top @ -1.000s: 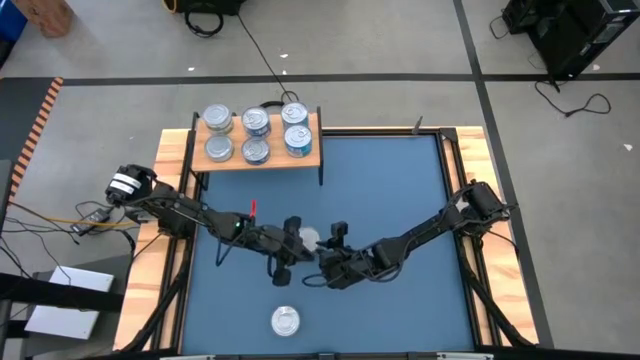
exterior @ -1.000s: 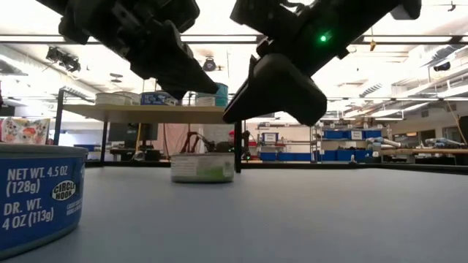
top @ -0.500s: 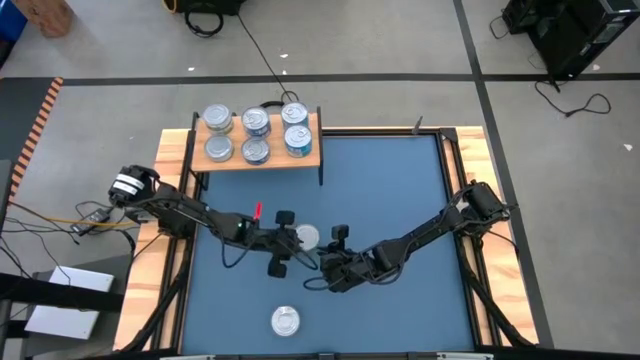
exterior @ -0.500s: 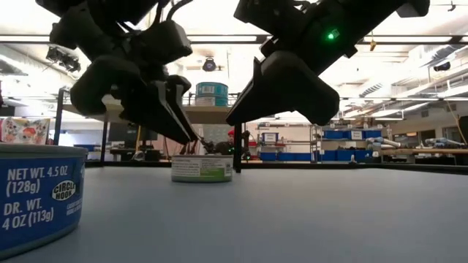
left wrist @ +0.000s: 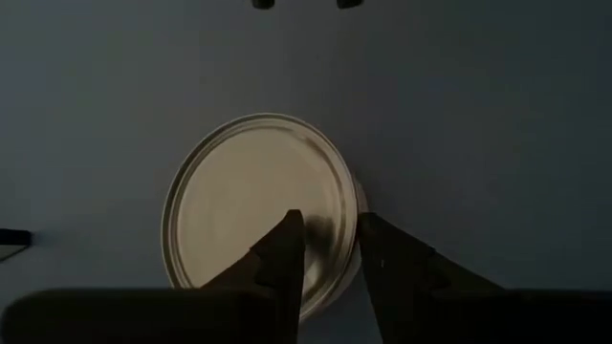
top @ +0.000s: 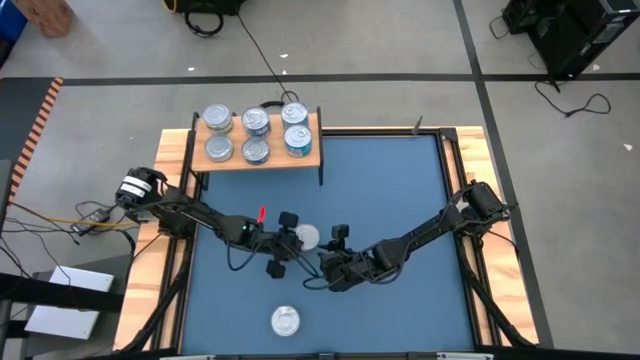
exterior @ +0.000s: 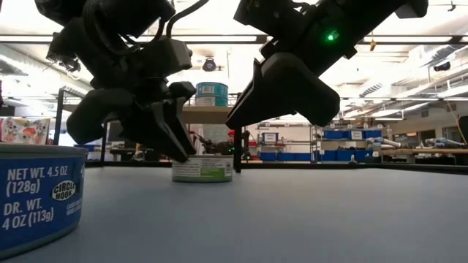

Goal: Stack canned seafood by type on shelf
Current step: Stack the green white tuna can on top of the green white tuna can on the shelf

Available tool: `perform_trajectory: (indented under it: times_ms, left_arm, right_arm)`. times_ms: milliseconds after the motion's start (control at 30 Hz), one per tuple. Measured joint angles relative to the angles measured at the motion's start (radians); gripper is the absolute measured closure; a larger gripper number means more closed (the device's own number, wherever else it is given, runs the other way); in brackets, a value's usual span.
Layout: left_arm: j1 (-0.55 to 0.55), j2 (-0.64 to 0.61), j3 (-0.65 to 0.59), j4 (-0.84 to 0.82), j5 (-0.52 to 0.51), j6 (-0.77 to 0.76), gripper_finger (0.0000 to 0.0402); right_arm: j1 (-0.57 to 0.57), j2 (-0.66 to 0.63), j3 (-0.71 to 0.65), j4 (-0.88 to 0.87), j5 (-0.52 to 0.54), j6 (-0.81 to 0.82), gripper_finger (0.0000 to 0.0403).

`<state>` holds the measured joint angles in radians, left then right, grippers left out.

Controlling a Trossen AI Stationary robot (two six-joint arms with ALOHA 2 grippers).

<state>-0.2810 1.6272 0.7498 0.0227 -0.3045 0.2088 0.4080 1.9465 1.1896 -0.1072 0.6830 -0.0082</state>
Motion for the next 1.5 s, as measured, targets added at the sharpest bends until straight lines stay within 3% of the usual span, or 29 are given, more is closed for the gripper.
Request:
perform_trajectory:
  times_ms: [467, 733, 933, 1133, 1367, 1500]
  left_arm:
    - [-0.004, 0.084, 0.01, 0.023, -0.056, 0.054, 0.0306]
    - [-0.019, 0.084, 0.075, -0.044, -0.067, 0.1, 0.039]
    - [-0.02, 0.089, 0.173, -0.209, -0.034, 0.067, 0.0399]
    - [-0.021, 0.085, 0.237, -0.245, 0.02, 0.003, 0.04]
    - [-0.019, 0.059, 0.282, -0.262, 0.039, -0.06, 0.0401]
    - [-0.007, 0.032, 0.286, -0.266, 0.051, -0.111, 0.0401]
  right_arm:
    - [0.0, 0.0, 0.0, -0.002, 0.0, -0.002, 0.0288]
    - [0.002, 0.0, 0.0, -0.012, -0.015, 0.025, 0.0286]
    - [0.017, -0.001, 0.0, -0.101, -0.037, 0.058, 0.0281]
    - [0.05, -0.001, 0.0, -0.134, -0.036, 0.059, 0.024]
    - [0.077, -0.002, 0.0, -0.122, 0.13, -0.01, 0.0173]
    - [0.078, -0.002, 0.0, -0.11, 0.14, -0.024, 0.014]
